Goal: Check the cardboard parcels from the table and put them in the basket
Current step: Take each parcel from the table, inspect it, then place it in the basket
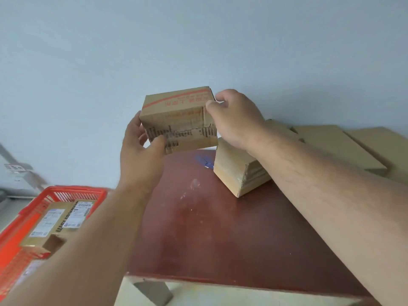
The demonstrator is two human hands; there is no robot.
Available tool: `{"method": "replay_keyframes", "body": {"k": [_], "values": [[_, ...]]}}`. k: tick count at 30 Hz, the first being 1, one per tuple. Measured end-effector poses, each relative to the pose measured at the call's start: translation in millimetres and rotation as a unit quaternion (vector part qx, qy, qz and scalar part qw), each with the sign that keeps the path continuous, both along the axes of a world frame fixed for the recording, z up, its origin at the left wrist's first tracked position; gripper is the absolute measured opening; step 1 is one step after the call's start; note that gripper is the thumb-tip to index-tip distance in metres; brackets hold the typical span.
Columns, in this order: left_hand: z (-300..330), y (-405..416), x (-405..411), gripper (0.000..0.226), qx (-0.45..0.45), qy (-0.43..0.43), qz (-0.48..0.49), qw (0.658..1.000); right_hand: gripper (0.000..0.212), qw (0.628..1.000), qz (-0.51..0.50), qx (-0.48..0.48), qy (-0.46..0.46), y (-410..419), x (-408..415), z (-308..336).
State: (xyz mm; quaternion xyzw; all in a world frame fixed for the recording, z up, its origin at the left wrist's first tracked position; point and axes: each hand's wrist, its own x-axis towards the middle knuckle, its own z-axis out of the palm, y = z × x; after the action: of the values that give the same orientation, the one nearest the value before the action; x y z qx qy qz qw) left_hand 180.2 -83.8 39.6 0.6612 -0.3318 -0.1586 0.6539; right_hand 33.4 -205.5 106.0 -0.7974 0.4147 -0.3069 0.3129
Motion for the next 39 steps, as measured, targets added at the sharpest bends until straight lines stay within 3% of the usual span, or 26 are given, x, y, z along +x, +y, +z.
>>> {"method": "replay_keyframes", "body": {"k": [6, 13, 19, 27, 30, 33, 36, 39], "values": [[26, 90, -67, 0.075, 0.004, -0.012, -0.044, 0.999, 0.030, 0.996, 0.003, 0.014, -0.085, 102, -81, 14], [25, 163, -173, 0.074, 0.007, 0.031, -0.096, 0.995, 0.021, 0.968, -0.022, 0.099, -0.231, 184, -178, -10], [16, 209, -235, 0.053, 0.025, 0.033, -0.139, 0.989, 0.022, 0.956, -0.030, 0.160, -0.242, 230, -231, -33], [-8, 214, -248, 0.046, 0.027, 0.012, -0.110, 0.993, 0.029, 0.929, -0.032, 0.222, -0.293, 237, -263, -61], [-14, 203, -247, 0.032, 0.020, 0.011, -0.111, 0.994, 0.031, 0.919, -0.037, 0.249, -0.304, 224, -266, -77], [-21, 187, -241, 0.045, 0.010, 0.037, -0.133, 0.990, 0.032, 0.910, -0.035, 0.274, -0.309, 208, -261, -88], [-25, 169, -229, 0.039, -0.013, 0.062, -0.167, 0.984, 0.030, 0.900, -0.043, 0.288, -0.324, 191, -252, -90], [-20, 159, -215, 0.054, -0.004, 0.065, -0.203, 0.977, 0.029, 0.887, -0.054, 0.296, -0.351, 177, -244, -80]]}}
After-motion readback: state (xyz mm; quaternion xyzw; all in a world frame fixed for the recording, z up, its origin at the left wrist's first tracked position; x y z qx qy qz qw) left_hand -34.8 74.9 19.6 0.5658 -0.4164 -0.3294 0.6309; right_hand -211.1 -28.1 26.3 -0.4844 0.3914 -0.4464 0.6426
